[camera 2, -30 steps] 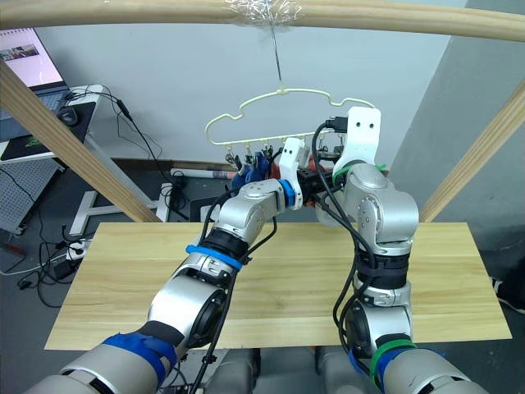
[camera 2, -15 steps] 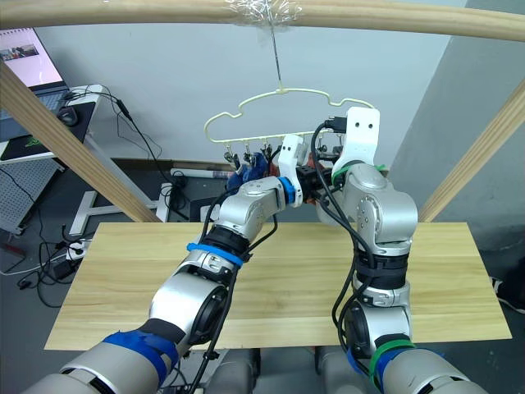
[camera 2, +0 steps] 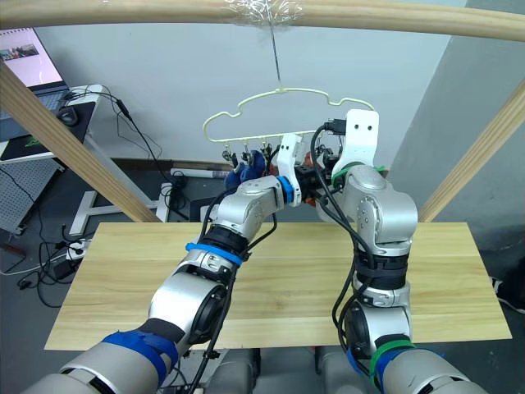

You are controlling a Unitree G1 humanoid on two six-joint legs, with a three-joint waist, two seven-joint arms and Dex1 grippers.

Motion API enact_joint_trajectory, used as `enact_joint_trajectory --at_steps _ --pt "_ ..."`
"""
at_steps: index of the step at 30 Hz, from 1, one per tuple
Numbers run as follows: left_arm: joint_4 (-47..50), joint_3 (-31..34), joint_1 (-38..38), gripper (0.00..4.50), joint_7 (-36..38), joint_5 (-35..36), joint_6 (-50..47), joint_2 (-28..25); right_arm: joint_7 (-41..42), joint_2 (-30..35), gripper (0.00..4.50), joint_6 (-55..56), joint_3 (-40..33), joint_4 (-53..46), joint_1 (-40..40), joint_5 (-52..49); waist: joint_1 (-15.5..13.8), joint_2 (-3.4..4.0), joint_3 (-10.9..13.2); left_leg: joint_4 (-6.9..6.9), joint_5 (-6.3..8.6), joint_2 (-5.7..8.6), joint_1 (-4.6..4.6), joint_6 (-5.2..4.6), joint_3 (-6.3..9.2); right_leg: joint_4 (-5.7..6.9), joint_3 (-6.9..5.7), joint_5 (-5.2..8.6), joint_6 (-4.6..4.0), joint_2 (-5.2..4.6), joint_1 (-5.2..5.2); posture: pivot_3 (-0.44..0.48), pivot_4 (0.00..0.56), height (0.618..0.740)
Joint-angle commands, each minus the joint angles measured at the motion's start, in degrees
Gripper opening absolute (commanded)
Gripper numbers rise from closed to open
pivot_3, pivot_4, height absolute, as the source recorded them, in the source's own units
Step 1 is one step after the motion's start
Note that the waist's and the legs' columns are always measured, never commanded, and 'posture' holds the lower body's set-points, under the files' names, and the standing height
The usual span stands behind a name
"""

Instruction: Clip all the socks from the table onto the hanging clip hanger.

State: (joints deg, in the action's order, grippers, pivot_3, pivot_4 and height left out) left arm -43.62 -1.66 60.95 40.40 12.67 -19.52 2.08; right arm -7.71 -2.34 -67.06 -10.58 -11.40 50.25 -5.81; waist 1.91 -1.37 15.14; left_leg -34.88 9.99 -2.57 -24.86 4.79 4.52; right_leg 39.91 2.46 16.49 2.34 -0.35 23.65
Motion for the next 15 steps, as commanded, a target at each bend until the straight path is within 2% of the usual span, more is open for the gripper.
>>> enact_joint_trajectory --at_steps 1,7,10,15 --pt "5.2 -1.4 -1.0 1.42 1.9 -0.1 -0.6 -0.6 0.2 0.3 2.64 -0.6 0.1 -3.9 0.0 -0.6 0.0 0.0 0.0 0.0 0.0 0.0 0.0 0.0 0.0 0.0 0.0 0.0 0.0 0.0 0.0 0.008 0.211 0.74" --pt "15.5 -3.7 -6.0 3.19 5.4 0.9 -5.1 -4.2 0.3 -0.2 2.64 -4.2 -0.1 -8.6 -1.7 -0.8 0.1 0.0 0.0 0.01 0.0 -0.02 0.0 0.0 0.01 0.02 0.0 0.0 0.0 0.01 0.01 0.008 0.211 0.74" --pt "23.0 -4.6 -9.1 3.19 7.5 2.0 -8.9 -7.1 0.4 -0.5 2.64 -6.8 -0.2 -12.1 -3.0 -0.9 0.1 0.0 0.0 0.01 0.0 -0.02 0.0 0.0 0.01 0.03 0.01 0.0 0.0 0.01 0.01 0.013 0.21 0.74" --pt "36.9 -5.1 -15.5 3.19 11.4 5.0 -14.9 -14.8 0.7 -1.1 2.64 -12.6 0.1 -20.5 -6.7 -0.9 0.2 0.01 0.0 0.02 0.0 -0.06 0.02 0.0 0.02 0.04 0.02 0.0 -0.01 0.02 0.02 0.014 0.21 0.74"
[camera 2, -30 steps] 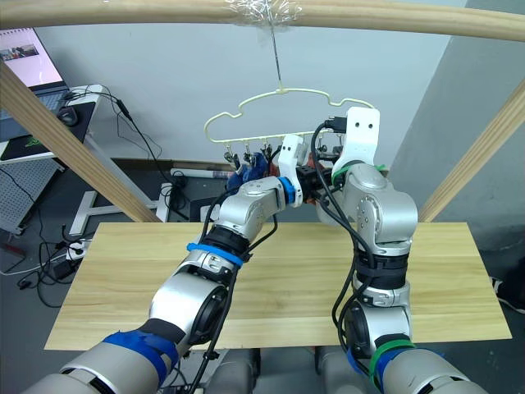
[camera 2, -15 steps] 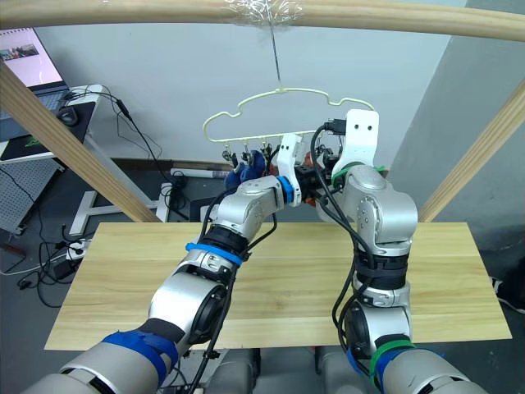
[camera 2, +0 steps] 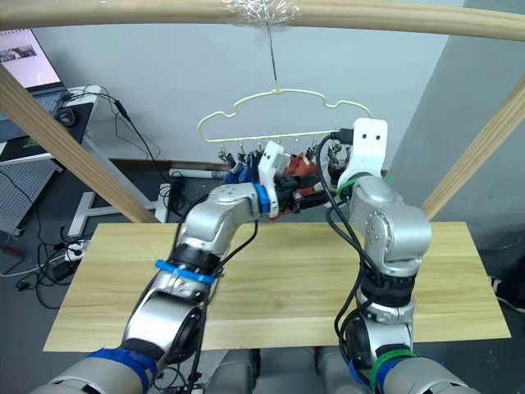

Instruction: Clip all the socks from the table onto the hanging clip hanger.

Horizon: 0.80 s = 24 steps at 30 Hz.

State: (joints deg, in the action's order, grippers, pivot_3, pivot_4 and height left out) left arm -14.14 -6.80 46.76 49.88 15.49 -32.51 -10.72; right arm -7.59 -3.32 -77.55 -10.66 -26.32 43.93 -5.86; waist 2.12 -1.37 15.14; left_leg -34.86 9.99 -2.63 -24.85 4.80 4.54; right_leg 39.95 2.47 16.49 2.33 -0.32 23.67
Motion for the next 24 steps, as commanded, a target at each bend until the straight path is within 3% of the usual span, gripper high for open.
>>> enact_joint_trajectory --at_steps 1,9,16,24 --pt "9.3 0.0 -2.0 3.19 2.4 2.8 -2.9 -3.1 0.8 0.1 2.64 -2.8 0.4 -6.8 -0.9 -0.8 0.0 0.0 0.0 0.0 0.0 0.0 0.0 0.0 0.01 0.01 0.0 0.0 0.0 0.0 0.01 0.013 0.212 0.74" --pt "17.6 3.2 -3.2 3.19 7.4 7.6 -4.8 -12.9 2.5 2.6 2.64 -1.2 4.2 -14.6 -7.3 -0.2 -0.1 0.0 0.0 -0.03 0.0 0.02 0.0 0.01 0.01 -0.01 0.01 0.0 0.01 0.0 -0.02 0.013 0.211 0.74" --pt "20.4 6.6 -4.3 3.19 8.1 9.6 -2.2 -17.8 3.7 4.4 2.64 5.7 8.2 -17.8 -15.6 0.2 -0.1 0.0 0.0 -0.01 0.0 0.01 -0.01 0.0 0.0 -0.04 0.01 0.01 0.01 0.0 -0.01 0.027 0.199 0.74" --pt "21.9 8.1 -3.6 3.19 7.0 12.9 -5.0 -20.9 3.5 4.5 2.64 9.1 8.4 -16.2 -15.4 0.7 -0.2 0.0 0.0 -0.04 0.0 0.01 0.0 0.01 0.0 -0.02 0.01 0.01 0.02 0.0 -0.01 0.034 0.197 0.74"
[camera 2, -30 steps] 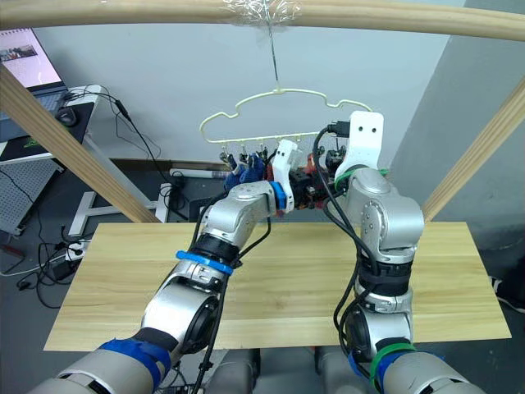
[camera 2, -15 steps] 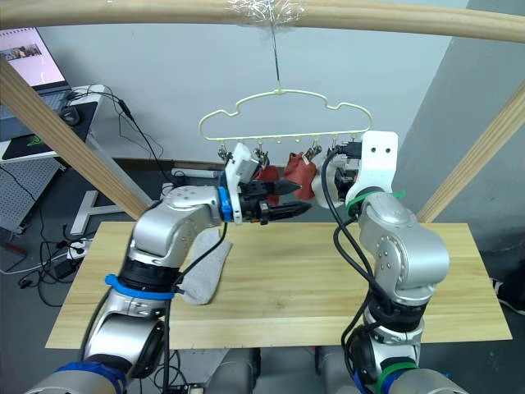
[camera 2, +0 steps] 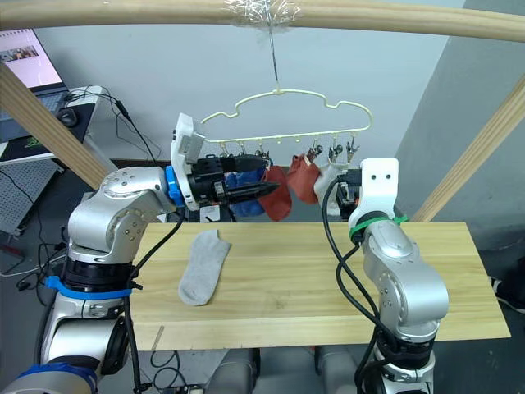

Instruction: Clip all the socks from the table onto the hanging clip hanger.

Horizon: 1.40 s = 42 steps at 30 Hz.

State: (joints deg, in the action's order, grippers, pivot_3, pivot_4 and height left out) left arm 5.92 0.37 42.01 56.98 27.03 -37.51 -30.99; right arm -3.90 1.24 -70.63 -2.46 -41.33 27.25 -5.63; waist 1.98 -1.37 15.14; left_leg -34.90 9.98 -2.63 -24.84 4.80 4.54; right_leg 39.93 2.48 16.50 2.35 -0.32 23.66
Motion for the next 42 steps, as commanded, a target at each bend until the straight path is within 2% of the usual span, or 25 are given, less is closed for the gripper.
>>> enact_joint_trajectory --at_steps 1,4,6,19,26,42 --pt "1.8 0.8 1.3 3.19 -0.2 1.4 0.1 -0.6 -0.3 -0.1 2.64 2.5 0.0 -0.6 1.6 0.5 0.0 0.0 0.0 0.0 0.0 0.0 0.0 0.0 0.0 0.0 0.0 0.0 0.0 0.0 0.0 0.036 0.196 0.74" --pt "2.0 0.9 1.6 3.19 -0.3 2.2 -0.9 -0.7 -0.5 -0.1 2.64 3.3 -0.2 0.7 2.7 0.7 -0.1 0.0 0.0 0.0 0.0 0.0 0.0 0.0 0.0 -0.01 0.0 0.0 -0.01 0.0 0.0 0.041 0.195 0.74" --pt "2.1 0.9 1.7 3.22 -0.4 2.4 -1.1 -0.9 -0.6 -0.2 2.28 3.6 -0.5 1.4 3.2 0.8 -0.1 0.0 0.0 0.01 0.0 0.0 0.0 0.0 0.0 -0.01 0.0 0.0 -0.01 0.0 0.0 0.044 0.193 0.74" --pt "2.2 -0.1 1.6 3.22 1.4 2.5 -0.7 -3.8 0.3 1.9 2.28 9.3 -4.2 11.1 7.3 0.4 -0.2 0.0 0.0 0.01 0.0 0.0 0.0 0.01 0.0 0.01 0.0 -0.01 -0.02 0.0 0.0 0.061 0.182 0.74" --pt "2.3 -0.5 1.7 3.22 0.9 2.1 -0.4 -3.5 0.7 2.5 2.28 12.9 -5.5 17.1 8.9 -0.2 -0.2 0.0 0.0 0.0 0.0 0.0 0.0 0.0 -0.01 0.02 -0.01 -0.01 -0.02 0.0 0.0 0.07 0.178 0.74" --pt "3.4 -0.3 1.0 3.22 -0.9 2.3 -0.9 -3.6 1.6 1.5 2.28 16.0 -6.0 24.0 12.6 -2.0 -0.3 0.0 0.0 0.0 -0.01 0.0 0.0 0.01 -0.01 0.04 -0.01 -0.02 -0.03 -0.01 0.0 0.095 0.182 0.74"
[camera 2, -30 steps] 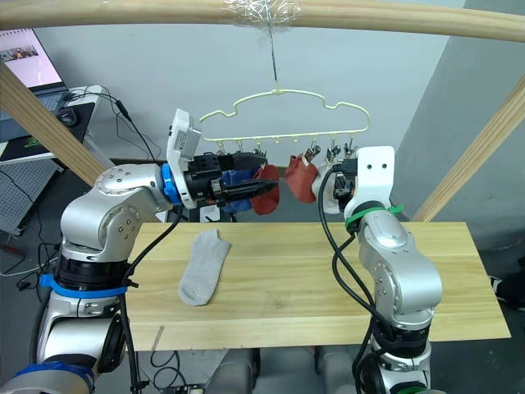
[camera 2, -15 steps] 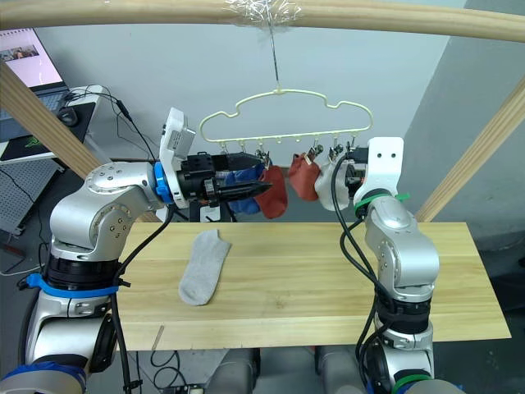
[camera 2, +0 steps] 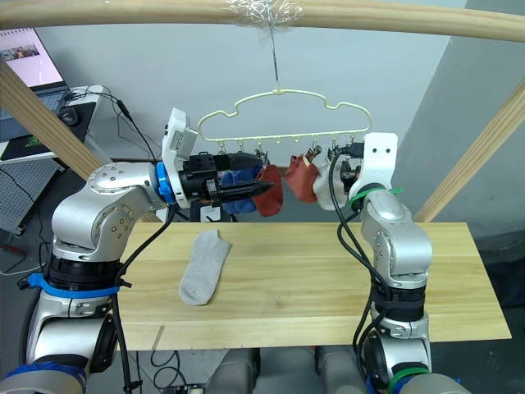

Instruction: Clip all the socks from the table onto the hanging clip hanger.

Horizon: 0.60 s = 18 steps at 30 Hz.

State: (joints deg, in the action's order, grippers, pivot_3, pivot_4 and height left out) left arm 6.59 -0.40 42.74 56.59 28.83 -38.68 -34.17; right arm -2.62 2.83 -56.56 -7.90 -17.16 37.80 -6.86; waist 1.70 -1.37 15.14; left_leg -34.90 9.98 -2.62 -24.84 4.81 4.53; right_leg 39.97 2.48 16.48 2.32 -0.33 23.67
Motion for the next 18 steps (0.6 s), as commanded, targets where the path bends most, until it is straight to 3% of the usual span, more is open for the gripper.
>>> enact_joint_trajectory --at_steps 1,18 --pt "2.8 0.5 0.2 3.22 -0.6 0.6 0.2 -0.5 0.3 -0.1 2.28 2.2 -0.5 0.2 2.4 -0.9 0.0 0.0 0.0 0.0 0.0 0.0 0.0 0.0 0.0 0.0 0.0 0.0 0.0 0.0 0.0 0.101 0.183 0.74" --pt "3.0 0.6 0.0 3.22 -2.3 0.3 0.9 -0.3 -0.8 2.0 2.28 5.6 -0.7 6.6 5.1 0.1 -0.2 0.0 0.0 0.0 0.0 0.0 0.0 0.0 0.0 0.01 0.0 0.0 0.0 0.0 0.0 0.111 0.184 0.74"
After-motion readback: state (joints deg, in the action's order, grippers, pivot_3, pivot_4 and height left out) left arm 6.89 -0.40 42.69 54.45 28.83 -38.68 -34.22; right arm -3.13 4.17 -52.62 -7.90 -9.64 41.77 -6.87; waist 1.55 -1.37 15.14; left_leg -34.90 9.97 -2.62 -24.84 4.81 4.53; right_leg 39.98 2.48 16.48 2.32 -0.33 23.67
